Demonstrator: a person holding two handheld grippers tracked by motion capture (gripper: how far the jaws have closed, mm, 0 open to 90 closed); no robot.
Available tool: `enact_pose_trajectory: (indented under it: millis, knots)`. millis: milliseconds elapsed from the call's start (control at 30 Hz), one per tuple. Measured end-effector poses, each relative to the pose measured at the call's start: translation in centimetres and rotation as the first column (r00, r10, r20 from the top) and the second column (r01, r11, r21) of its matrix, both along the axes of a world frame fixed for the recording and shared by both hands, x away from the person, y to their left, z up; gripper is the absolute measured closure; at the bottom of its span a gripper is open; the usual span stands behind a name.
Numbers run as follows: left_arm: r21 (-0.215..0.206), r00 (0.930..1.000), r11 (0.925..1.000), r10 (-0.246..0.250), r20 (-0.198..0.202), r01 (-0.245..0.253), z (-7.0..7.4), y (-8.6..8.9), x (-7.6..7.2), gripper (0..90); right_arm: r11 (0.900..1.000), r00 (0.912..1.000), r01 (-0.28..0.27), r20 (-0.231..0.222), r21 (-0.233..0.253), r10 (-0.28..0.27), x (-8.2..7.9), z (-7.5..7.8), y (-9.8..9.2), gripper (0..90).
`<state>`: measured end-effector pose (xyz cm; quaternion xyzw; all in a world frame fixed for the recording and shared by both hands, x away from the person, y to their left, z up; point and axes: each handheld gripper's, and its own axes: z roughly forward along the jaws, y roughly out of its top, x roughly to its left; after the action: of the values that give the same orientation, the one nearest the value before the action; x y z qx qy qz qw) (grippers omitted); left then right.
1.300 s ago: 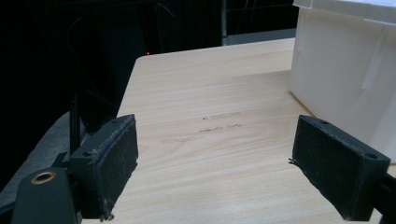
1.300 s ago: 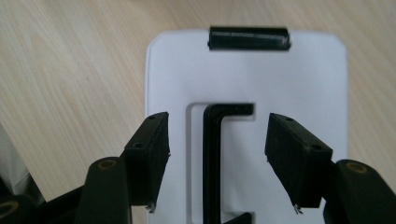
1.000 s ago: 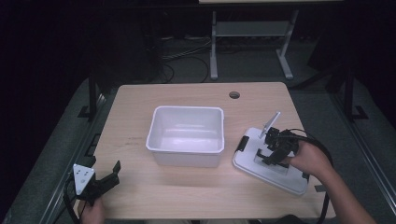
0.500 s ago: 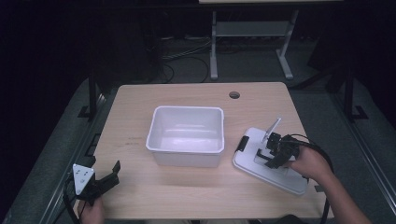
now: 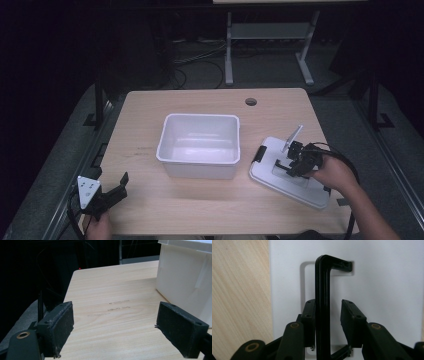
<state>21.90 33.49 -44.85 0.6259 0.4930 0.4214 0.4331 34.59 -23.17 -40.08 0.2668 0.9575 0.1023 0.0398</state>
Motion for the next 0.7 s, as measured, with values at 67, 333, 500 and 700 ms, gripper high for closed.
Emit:
enact_pose_trajectory:
  millis: [67,333,500,700]
  knots:
    - [-0.001,1.0,1.0,0.0,0.002,0.0,0.0,0.0,0.0,13.5,1.0,1.0,0.003,0.005,0.002,-0.003,0.1,0.2,-0.1,65.9]
    - [0.0,1.0,1.0,0.001,0.0,-0.001,0.0,0.1,0.0,13.6,1.0,0.9997,0.021,0.009,0.006,-0.022,0.8,1.1,-0.7,70.8]
    - [0.004,1.0,1.0,-0.001,-0.004,0.001,0.0,0.1,0.0,13.6,1.0,0.9996,0.028,-0.002,0.004,-0.028,1.3,1.3,-1.1,72.3]
    - [0.0,1.0,1.0,0.0,-0.004,0.0,-0.1,0.1,0.0,13.6,0.999,0.9988,0.046,-0.02,0.013,-0.045,1.9,1.0,-1.6,73.8]
